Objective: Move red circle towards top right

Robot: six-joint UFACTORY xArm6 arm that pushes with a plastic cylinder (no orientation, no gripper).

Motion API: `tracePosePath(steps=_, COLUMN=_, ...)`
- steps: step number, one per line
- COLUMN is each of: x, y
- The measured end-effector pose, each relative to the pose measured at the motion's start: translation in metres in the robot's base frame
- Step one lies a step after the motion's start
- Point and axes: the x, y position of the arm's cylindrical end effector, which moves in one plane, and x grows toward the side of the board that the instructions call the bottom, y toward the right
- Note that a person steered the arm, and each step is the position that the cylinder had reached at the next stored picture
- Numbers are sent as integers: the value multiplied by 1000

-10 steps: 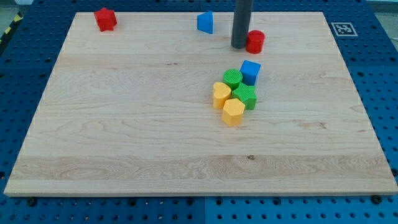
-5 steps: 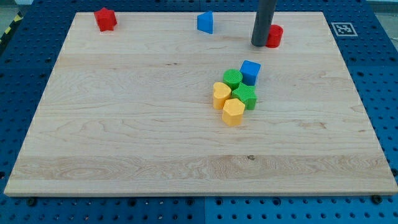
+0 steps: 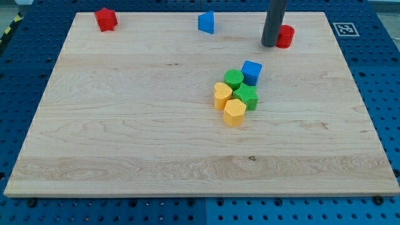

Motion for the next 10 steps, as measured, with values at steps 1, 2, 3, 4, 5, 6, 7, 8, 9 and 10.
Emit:
tracePosePath(steps=1, x=12, y=10)
tracePosePath(steps=2, x=0, y=53)
tracePosePath(steps=3, x=0, y=66)
tracePosePath(steps=4, x=-12, y=67)
tracePosePath(steps=5, x=-28, y=67)
tracePosePath(steps=6, x=6, y=57)
tracePosePath(steps=7, x=10, y=24)
tracePosePath(steps=8, x=-31, y=24)
tracePosePath(steps=9, x=-44, y=40)
tracePosePath(steps=10, x=-45, y=30)
